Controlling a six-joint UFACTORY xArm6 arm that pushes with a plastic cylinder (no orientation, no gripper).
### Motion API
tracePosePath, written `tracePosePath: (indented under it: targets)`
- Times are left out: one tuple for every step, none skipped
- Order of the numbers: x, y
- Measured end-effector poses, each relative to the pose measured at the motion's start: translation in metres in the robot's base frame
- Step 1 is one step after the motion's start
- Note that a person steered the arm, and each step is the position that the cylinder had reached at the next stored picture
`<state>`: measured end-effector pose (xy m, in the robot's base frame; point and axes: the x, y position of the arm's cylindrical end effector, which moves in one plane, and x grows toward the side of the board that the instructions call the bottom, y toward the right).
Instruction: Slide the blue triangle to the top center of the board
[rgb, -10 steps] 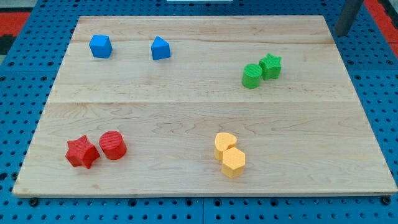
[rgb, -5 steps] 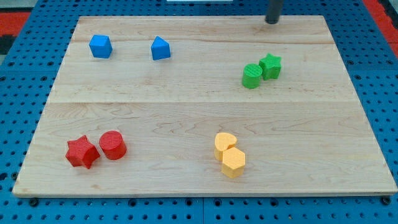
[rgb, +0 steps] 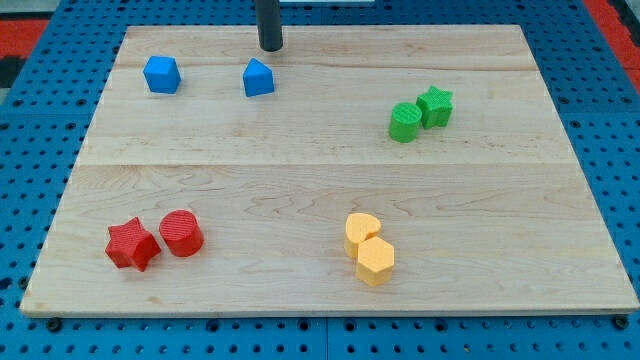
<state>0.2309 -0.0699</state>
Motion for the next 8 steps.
tracePosePath:
  targets:
    - [0.004, -0.008]
    - [0.026, -0.057]
    - [0.029, -0.089]
    - [0.084, -0.074]
    - [0.068, -0.03]
    - [0.035, 0.054]
    - [0.052, 0.083]
    - [0.084, 0.084]
